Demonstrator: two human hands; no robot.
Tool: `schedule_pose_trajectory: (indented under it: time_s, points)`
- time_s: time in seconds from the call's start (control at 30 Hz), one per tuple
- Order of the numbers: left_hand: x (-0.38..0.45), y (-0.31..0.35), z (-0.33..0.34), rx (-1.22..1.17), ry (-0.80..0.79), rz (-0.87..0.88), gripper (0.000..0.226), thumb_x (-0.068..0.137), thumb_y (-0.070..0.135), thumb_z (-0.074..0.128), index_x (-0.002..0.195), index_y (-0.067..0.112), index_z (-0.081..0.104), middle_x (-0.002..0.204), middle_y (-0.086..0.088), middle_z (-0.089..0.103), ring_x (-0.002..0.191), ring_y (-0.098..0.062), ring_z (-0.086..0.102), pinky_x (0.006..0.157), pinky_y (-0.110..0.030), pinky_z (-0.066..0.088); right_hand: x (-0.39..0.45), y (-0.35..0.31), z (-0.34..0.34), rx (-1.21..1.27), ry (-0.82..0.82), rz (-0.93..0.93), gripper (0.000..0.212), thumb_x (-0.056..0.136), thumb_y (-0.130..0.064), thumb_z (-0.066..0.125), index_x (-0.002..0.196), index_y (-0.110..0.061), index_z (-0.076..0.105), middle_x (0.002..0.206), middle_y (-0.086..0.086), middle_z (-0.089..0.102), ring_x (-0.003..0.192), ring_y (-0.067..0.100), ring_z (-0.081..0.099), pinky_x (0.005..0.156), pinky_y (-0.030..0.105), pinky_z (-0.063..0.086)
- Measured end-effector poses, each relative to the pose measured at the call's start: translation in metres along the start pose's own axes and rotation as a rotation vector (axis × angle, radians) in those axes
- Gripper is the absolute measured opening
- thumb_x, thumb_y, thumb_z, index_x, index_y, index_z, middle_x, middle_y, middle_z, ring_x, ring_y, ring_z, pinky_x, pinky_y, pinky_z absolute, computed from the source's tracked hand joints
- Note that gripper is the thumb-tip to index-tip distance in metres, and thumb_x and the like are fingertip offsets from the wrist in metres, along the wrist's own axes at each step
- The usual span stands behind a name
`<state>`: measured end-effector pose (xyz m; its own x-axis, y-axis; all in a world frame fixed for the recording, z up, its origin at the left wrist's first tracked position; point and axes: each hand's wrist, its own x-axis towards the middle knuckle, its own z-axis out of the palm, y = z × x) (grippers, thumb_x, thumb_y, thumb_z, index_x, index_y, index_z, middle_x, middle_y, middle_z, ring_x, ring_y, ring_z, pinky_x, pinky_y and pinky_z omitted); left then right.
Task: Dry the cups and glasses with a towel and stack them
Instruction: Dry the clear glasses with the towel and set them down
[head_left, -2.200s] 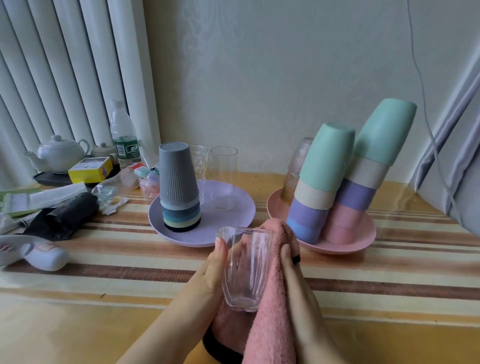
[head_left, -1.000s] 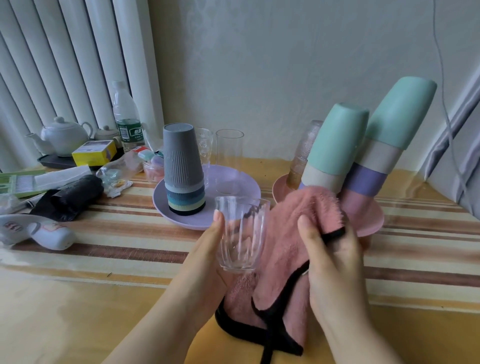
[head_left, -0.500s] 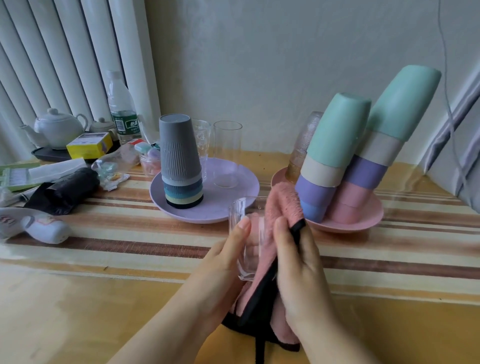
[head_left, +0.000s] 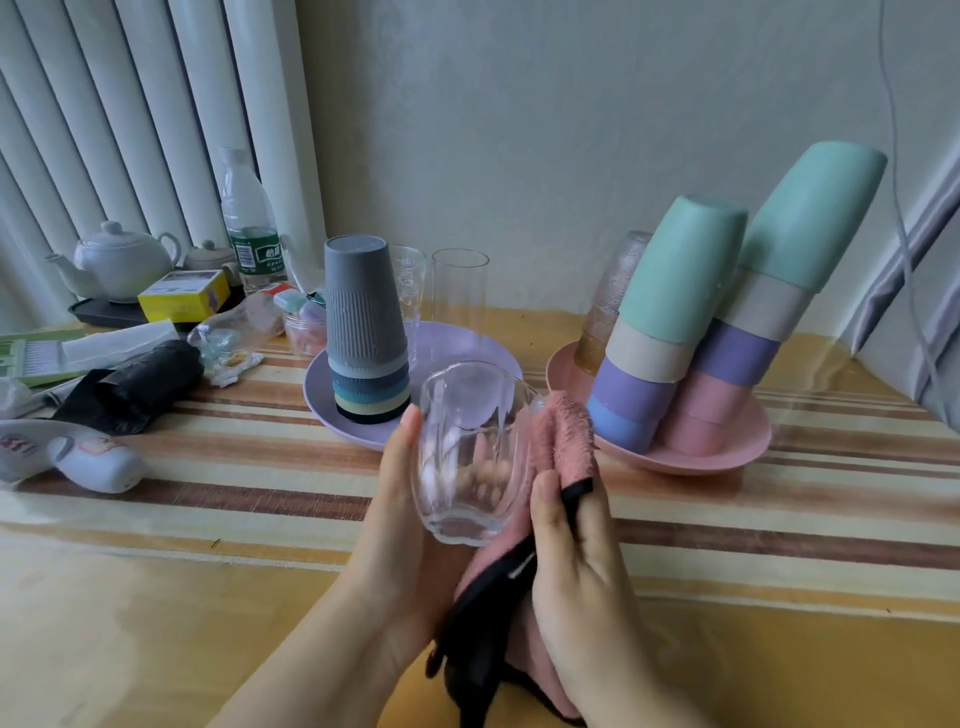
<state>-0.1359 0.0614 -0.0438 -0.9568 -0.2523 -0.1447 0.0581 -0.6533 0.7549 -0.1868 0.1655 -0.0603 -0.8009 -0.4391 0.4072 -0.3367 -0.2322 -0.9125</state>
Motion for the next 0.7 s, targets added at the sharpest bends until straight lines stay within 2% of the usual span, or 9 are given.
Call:
schedule_pose_trajectory:
  time_s: [0.1,0.2,0.27,0.33,0.4,0.47,0.57,0.63,0.7]
  points:
    - [0.000,0.004,0.000,0.078,0.018,0.009,0.068,0.079,0.066,0.041,0.094,0.011,0.079,0.101,-0.017,0.073,0.088,-0.027,0.071,0.091,-0.039,0.052,-0.001,0.001,0.002,-0.075,-0.051,-0.178,0.056,0.091,-0.058,0.041,0.142,-0.036,0.034,0.148,-0.019,0.038,0.138,0.000,0.031,0.107,0.009,0.025]
    - [-0.002,0.006,0.005,0.136,0.045,0.078,0.065,0.081,0.063,0.052,0.125,0.017,0.065,0.123,-0.012,0.067,0.104,-0.022,0.068,0.097,-0.039,0.050,0.006,0.001,-0.001,-0.156,-0.048,-0.251,0.047,0.094,-0.054,0.040,0.140,-0.044,0.035,0.152,-0.002,0.035,0.141,0.010,0.029,0.113,0.020,0.024]
    - [0.007,0.006,0.004,0.148,0.177,0.170,0.070,0.078,0.056,0.067,0.140,0.030,0.046,0.134,0.000,0.060,0.113,-0.017,0.064,0.101,-0.041,0.044,0.007,0.002,-0.004,-0.120,-0.034,-0.217,0.051,0.092,-0.055,0.041,0.138,-0.034,0.042,0.148,-0.002,0.042,0.139,0.010,0.034,0.111,0.019,0.027]
    - [0.016,0.008,0.009,0.270,0.256,0.238,0.063,0.088,0.049,0.059,0.142,0.023,0.041,0.141,-0.009,0.053,0.124,-0.026,0.055,0.105,-0.047,0.038,0.007,0.003,-0.006,-0.083,-0.039,-0.174,0.053,0.090,-0.053,0.045,0.135,-0.025,0.046,0.140,-0.011,0.050,0.134,0.004,0.040,0.106,0.013,0.030]
    - [0.017,0.007,0.008,0.381,0.373,0.291,0.051,0.086,0.049,0.054,0.126,0.017,0.050,0.132,-0.017,0.054,0.116,-0.032,0.053,0.106,-0.050,0.038,0.007,0.002,-0.007,-0.018,-0.041,-0.114,0.045,0.085,-0.047,0.048,0.127,-0.031,0.049,0.128,-0.029,0.055,0.125,-0.009,0.044,0.098,0.004,0.032]
    - [0.009,0.006,0.011,0.517,0.472,0.308,0.051,0.069,0.065,0.050,0.103,0.028,0.052,0.117,-0.005,0.058,0.113,-0.022,0.054,0.106,-0.047,0.039,0.004,0.001,-0.006,0.046,-0.049,-0.051,0.040,0.079,-0.048,0.047,0.118,-0.037,0.052,0.117,-0.041,0.055,0.117,-0.018,0.046,0.090,-0.002,0.033]
    - [-0.005,0.003,0.002,0.575,0.434,0.275,0.049,0.075,0.067,0.049,0.099,0.026,0.059,0.109,-0.002,0.065,0.107,-0.020,0.060,0.101,-0.046,0.044,0.001,0.002,-0.005,0.082,-0.083,-0.028,0.045,0.078,-0.048,0.049,0.120,-0.034,0.054,0.122,-0.034,0.057,0.121,-0.012,0.047,0.094,0.003,0.034]
    - [-0.002,0.004,-0.004,0.409,0.355,0.203,0.047,0.086,0.059,0.050,0.107,0.020,0.065,0.109,-0.008,0.069,0.101,-0.025,0.066,0.096,-0.048,0.048,0.001,0.000,-0.003,0.028,-0.116,-0.089,0.052,0.083,-0.045,0.050,0.130,-0.024,0.051,0.134,-0.015,0.056,0.130,0.001,0.044,0.105,0.015,0.034]
    - [0.001,0.007,-0.001,0.267,0.300,0.116,0.046,0.095,0.045,0.045,0.113,0.008,0.065,0.104,-0.017,0.071,0.089,-0.025,0.068,0.082,-0.039,0.054,0.000,-0.001,-0.002,-0.067,-0.154,-0.194,0.052,0.088,-0.051,0.050,0.134,-0.026,0.049,0.140,-0.005,0.051,0.136,0.011,0.040,0.112,0.025,0.030]
